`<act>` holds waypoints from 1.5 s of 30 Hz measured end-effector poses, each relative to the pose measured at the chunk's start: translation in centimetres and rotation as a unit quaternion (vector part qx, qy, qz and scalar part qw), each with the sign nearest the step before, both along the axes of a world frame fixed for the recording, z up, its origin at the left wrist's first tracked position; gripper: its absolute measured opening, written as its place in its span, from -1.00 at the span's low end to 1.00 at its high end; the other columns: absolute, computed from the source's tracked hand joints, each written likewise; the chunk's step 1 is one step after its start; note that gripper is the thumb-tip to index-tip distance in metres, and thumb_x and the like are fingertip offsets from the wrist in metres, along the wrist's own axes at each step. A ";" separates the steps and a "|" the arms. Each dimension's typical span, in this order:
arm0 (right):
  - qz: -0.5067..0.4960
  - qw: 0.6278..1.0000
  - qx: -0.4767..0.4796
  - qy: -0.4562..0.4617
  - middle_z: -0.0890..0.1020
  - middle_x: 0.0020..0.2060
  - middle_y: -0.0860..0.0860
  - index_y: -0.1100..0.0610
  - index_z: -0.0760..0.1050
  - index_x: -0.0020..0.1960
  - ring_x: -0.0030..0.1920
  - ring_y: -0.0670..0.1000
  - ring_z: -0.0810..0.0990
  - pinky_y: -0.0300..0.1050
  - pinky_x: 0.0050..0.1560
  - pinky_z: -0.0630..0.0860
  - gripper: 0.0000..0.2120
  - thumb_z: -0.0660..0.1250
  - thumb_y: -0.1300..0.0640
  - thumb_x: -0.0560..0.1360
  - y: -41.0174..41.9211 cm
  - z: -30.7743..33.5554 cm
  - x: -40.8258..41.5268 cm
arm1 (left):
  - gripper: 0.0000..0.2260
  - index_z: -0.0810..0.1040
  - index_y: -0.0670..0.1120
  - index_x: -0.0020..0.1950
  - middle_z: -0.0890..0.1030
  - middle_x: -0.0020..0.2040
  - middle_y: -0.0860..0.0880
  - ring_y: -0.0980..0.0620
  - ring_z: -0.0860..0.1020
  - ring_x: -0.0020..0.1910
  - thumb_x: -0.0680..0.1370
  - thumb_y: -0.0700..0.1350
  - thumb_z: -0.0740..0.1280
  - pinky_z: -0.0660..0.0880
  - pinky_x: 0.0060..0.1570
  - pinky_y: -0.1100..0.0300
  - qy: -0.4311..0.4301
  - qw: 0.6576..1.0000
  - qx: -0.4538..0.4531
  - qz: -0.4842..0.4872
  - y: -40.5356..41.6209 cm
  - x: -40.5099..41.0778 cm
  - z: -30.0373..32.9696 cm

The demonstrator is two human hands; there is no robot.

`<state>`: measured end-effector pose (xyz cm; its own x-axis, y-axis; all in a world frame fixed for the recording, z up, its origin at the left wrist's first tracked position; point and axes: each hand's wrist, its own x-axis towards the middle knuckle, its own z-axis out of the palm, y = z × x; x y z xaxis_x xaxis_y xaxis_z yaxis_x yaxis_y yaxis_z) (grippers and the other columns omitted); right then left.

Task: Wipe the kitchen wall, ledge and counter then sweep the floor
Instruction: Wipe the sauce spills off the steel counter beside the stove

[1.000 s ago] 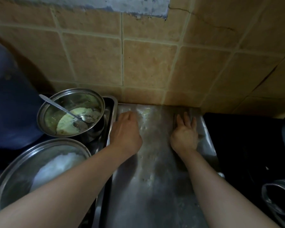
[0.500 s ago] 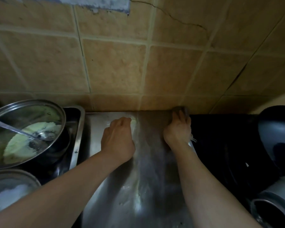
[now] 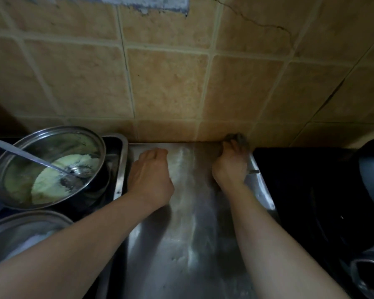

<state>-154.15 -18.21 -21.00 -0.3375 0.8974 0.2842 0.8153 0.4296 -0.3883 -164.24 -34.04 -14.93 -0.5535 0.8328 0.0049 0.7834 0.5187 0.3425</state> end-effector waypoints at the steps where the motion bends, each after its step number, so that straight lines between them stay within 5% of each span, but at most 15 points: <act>1: 0.040 0.999 -0.002 0.010 0.46 0.30 0.16 0.25 0.48 0.24 0.38 0.22 0.32 0.02 0.32 0.33 -0.61 0.19 0.34 0.43 -1.2 -0.3 -1.1 | -0.41 0.19 -0.11 0.47 0.30 0.43 -0.08 -0.06 0.24 0.42 0.48 -0.19 0.32 0.22 0.32 0.12 -0.001 1.000 0.002 0.005 -0.5 -0.2 0.1; 3: 0.147 0.989 0.016 0.031 0.54 0.21 0.20 0.28 0.53 0.20 0.31 0.25 0.42 0.05 0.31 0.40 -0.59 0.27 0.39 0.36 -3.0 -0.5 -1.7 | -0.42 0.22 -0.12 0.46 0.31 0.42 -0.09 -0.06 0.24 0.41 0.46 -0.21 0.32 0.24 0.35 0.11 -0.002 1.000 0.007 0.013 -1.0 -0.5 0.2; 5: 0.198 0.979 0.014 0.046 0.51 0.26 0.21 0.29 0.50 0.25 0.36 0.23 0.38 -0.05 0.38 0.26 -0.56 0.24 0.39 0.36 -2.9 0.0 -1.0 | -0.44 0.24 -0.13 0.44 0.33 0.40 -0.09 -0.06 0.26 0.40 0.46 -0.20 0.32 0.25 0.34 0.11 0.000 1.000 0.009 0.027 -1.6 -0.6 0.5; 9: 0.087 0.996 0.000 0.020 0.40 0.36 0.22 0.30 0.40 0.34 0.46 0.15 0.23 -0.08 0.43 0.13 -0.45 0.02 0.21 0.38 -0.5 0.4 1.4 | -0.41 0.21 -0.11 0.45 0.31 0.40 -0.08 -0.06 0.24 0.40 0.46 -0.19 0.34 0.23 0.32 0.14 -0.002 0.999 0.014 0.039 -2.7 -0.6 0.8; 11: 0.088 0.995 0.027 0.035 0.47 0.29 0.26 0.35 0.46 0.27 0.43 0.20 0.28 -0.01 0.42 0.22 -0.46 0.05 0.26 0.33 -1.3 -0.1 0.3 | -0.42 0.20 -0.12 0.46 0.26 0.43 -0.08 -0.06 0.19 0.42 0.48 -0.19 0.32 0.20 0.34 0.16 -0.012 0.999 0.018 0.043 -3.2 -0.5 0.8; 15: 0.267 0.961 -0.023 0.074 0.52 0.26 0.14 0.22 0.50 0.26 0.37 0.15 0.38 -0.03 0.36 0.32 -0.56 0.29 0.37 0.38 -6.0 -1.5 -5.2 | -0.49 0.26 -0.16 0.39 0.28 0.39 -0.10 -0.09 0.21 0.40 0.47 -0.22 0.31 0.22 0.32 0.14 -0.042 0.996 0.028 0.068 -4.1 -0.4 1.0; 19: 0.339 0.938 -0.050 0.044 0.40 0.38 0.07 0.10 0.39 0.38 0.43 0.09 0.29 0.13 0.43 0.20 -0.50 0.18 0.29 0.45 -6.6 -1.6 -5.7 | -0.50 0.30 -0.20 0.34 0.31 0.37 -0.16 -0.16 0.24 0.39 0.43 -0.25 0.33 0.26 0.35 0.02 -0.058 0.994 0.028 0.083 -4.6 -0.3 1.0; 24: 0.202 0.977 -0.028 0.056 0.31 0.44 0.13 0.19 0.32 0.42 0.47 0.10 0.21 -0.12 0.42 0.14 -0.43 0.19 0.42 0.43 -4.0 0.1 -3.7 | -0.39 0.13 -0.17 0.47 0.15 0.48 -0.09 -0.08 0.12 0.46 0.48 -0.25 0.31 0.19 0.37 0.13 -0.084 0.990 0.029 0.111 -5.4 0.0 1.0; 29: 0.375 0.924 -0.056 0.047 0.40 0.38 0.12 0.17 0.40 0.36 0.42 0.08 0.30 -0.16 0.41 0.14 -0.50 0.15 0.41 0.44 -8.1 0.2 -4.5 | -0.39 0.13 -0.17 0.47 0.20 0.45 -0.12 -0.12 0.19 0.43 0.47 -0.24 0.29 0.22 0.35 0.11 -0.115 0.983 0.025 0.143 -6.0 0.0 1.1; 32: 0.352 0.934 -0.058 0.031 0.34 0.42 0.13 0.19 0.34 0.41 0.43 0.09 0.28 -0.30 0.38 0.03 -0.46 0.15 0.41 0.44 -6.2 0.3 -5.1 | -0.40 0.14 -0.18 0.46 0.20 0.45 -0.12 -0.12 0.19 0.43 0.47 -0.24 0.29 0.21 0.35 0.14 -0.127 0.981 0.019 0.147 -6.3 0.1 1.0; 37: 0.366 0.928 -0.070 0.030 0.26 0.47 0.10 0.18 0.29 0.44 0.49 0.05 0.17 -0.25 0.42 0.03 -0.43 0.14 0.41 0.44 -6.5 0.3 -8.2 | -0.37 0.10 -0.15 0.49 0.19 0.46 -0.10 -0.11 0.19 0.44 0.49 -0.25 0.30 0.20 0.36 0.14 -0.139 0.979 0.035 0.148 -6.5 -0.1 0.5; 42: 0.474 0.873 -0.101 0.051 0.37 0.42 0.04 0.08 0.41 0.36 0.46 -0.02 0.25 -0.05 0.47 0.15 -0.43 0.11 0.37 0.39 -8.3 0.0 -5.2 | -0.35 0.08 -0.14 0.51 0.19 0.47 -0.10 -0.08 0.19 0.45 0.47 -0.26 0.27 0.16 0.39 0.18 -0.149 0.975 0.054 0.153 -6.6 0.4 0.4; 45: 0.458 0.881 -0.104 0.053 0.43 0.37 0.06 0.08 0.40 0.37 0.39 0.04 0.35 0.09 0.41 0.26 -0.49 0.13 0.29 0.43 -6.6 -0.8 -7.2 | -0.32 0.02 -0.14 0.52 0.13 0.49 -0.09 -0.07 0.14 0.46 0.47 -0.25 0.27 0.14 0.37 0.20 -0.150 0.974 0.043 0.163 -6.9 0.7 0.5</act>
<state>-161.31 -24.82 -21.79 -0.9288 0.2991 0.2190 0.1187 0.7996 -0.5887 -163.55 -40.97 -14.41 -0.7754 0.6169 -0.1351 0.4405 0.6816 0.5843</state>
